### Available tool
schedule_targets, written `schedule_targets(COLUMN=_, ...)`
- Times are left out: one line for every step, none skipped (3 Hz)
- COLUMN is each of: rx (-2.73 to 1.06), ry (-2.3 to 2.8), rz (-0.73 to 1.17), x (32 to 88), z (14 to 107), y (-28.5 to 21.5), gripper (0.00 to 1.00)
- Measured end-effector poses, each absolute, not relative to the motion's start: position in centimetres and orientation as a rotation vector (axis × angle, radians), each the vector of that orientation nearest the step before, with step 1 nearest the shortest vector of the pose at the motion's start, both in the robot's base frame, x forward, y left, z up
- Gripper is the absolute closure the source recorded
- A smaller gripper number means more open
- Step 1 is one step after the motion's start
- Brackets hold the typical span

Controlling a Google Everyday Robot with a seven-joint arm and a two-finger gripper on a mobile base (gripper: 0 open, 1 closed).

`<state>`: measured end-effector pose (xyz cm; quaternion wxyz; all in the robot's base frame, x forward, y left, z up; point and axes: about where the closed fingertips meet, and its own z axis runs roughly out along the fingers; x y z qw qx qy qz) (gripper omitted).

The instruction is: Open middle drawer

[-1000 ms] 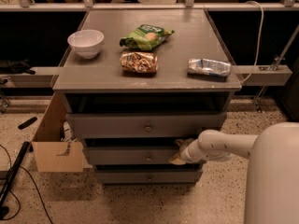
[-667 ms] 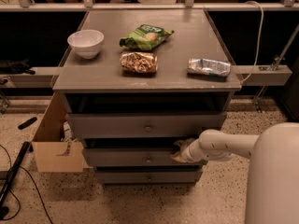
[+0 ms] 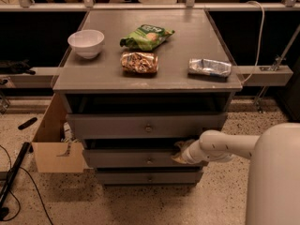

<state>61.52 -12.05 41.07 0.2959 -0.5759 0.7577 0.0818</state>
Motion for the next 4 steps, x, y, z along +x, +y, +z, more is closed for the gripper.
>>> schedule_targets(rx=-1.531, ry=2.046, rz=0.215, x=60.4, z=41.5, y=-12.4, gripper=1.00)
schedule_targets(rx=-1.511, ry=2.073, rz=0.213, x=59.3, z=42.0, y=-12.9, gripper=1.00)
schedule_targets(rx=-1.462, ry=2.138, rz=0.195, x=53.6, z=47.2, y=-15.5, gripper=0.97)
schedule_targets(rx=-1.488, ry=2.128, rz=0.180, x=52.6, z=48.1, y=-15.5, gripper=0.78)
